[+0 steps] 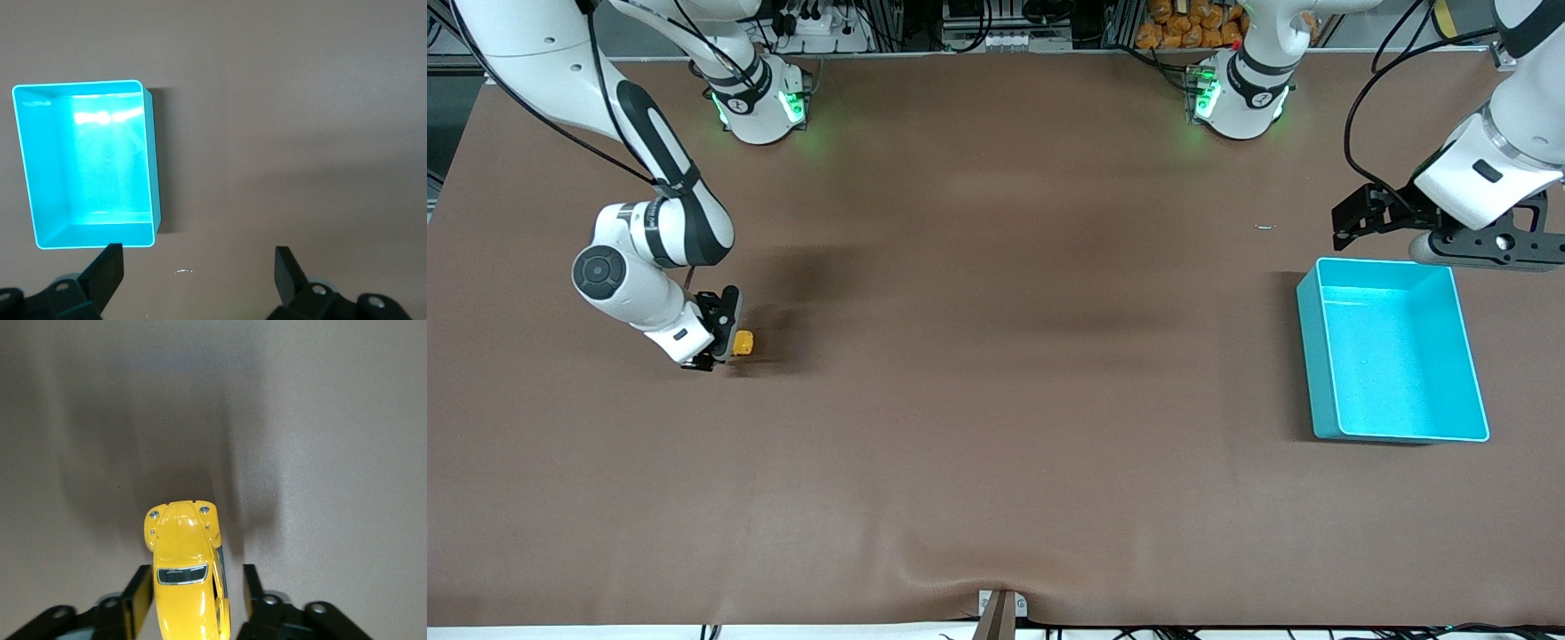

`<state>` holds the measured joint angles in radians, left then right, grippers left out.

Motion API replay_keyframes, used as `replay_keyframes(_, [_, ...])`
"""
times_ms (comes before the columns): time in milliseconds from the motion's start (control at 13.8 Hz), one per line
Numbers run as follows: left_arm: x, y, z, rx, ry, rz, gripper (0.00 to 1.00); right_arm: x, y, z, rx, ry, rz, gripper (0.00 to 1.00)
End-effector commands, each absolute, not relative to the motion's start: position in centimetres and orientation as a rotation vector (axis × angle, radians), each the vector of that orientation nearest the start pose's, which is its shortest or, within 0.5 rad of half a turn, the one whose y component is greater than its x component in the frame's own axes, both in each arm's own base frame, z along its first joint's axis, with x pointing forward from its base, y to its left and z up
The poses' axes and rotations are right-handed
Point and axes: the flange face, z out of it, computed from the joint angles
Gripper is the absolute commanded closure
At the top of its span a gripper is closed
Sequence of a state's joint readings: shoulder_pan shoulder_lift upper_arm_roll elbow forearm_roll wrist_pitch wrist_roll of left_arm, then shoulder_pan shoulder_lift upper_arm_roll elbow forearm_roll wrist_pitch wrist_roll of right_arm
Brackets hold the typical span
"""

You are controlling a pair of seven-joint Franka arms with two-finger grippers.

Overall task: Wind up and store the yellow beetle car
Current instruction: 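Reach the right gripper down to the yellow car and close on it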

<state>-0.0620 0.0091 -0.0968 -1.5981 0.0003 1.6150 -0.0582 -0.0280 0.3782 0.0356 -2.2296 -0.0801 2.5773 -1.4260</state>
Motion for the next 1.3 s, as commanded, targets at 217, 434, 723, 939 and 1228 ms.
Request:
replay_keyframes(217, [55.8,-8.6,61.4,-3.147,0.171,-0.025,0.00,54.5,0.4,19.5,-2.268,-2.173,0.082,0.60])
replay_keyframes(434, [55.8,-8.7,61.4,-3.146,0.174,-0.025,0.00,54.6,0.2,19.5,-2.271,-2.170,0.083,0.60])
replay_keyframes(723, [55.8,-8.7,61.4,-3.145,0.174,-0.026,0.00,54.5,-0.5,19.1,-2.252,-2.181,0.089,0.60])
replay_keyframes(939, [55.8,-8.7,61.4,-3.143,0.174,-0.026,0.00,54.5,-1.8,19.1,-2.245,-2.188,0.087,0.60])
replay_keyframes(1228, [55.8,-8.8,61.4,-3.145,0.176,-0.026,0.00,54.4,-3.2,18.9,-2.243,-2.187,0.088,0.60])
